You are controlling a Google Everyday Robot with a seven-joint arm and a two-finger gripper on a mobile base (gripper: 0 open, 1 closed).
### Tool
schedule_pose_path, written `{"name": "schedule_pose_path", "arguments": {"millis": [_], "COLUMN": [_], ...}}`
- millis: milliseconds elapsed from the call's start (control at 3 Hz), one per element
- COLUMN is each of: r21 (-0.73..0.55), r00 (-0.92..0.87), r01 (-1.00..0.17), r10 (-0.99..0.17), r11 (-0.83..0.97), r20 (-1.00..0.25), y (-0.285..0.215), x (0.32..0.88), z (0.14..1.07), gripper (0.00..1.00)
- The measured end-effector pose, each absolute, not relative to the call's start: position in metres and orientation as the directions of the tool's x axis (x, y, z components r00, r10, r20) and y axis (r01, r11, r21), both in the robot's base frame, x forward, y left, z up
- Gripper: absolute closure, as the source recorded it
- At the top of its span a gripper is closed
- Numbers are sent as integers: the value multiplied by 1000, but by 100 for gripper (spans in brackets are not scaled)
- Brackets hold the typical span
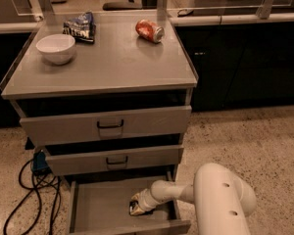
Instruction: Pick rxbar blueberry from bottom drawer and place on counter
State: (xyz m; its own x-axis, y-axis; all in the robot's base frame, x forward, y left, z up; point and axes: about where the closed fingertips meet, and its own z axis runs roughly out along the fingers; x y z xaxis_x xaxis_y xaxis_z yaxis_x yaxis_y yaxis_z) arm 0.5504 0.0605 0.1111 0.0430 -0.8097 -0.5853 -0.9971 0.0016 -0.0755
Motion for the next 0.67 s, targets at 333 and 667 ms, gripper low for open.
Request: {"name": "schedule_pose_path", "arguments": {"millis": [333,667], "r21": [-231,-334], "r00": [214,361], "r01": [-966,-912], "r10": [-858,-852], "r11": [-115,-238], "r20": [-467,-379], "y": [62,75], "x": [579,600], "z": [156,195], "gripper": [100,100]}}
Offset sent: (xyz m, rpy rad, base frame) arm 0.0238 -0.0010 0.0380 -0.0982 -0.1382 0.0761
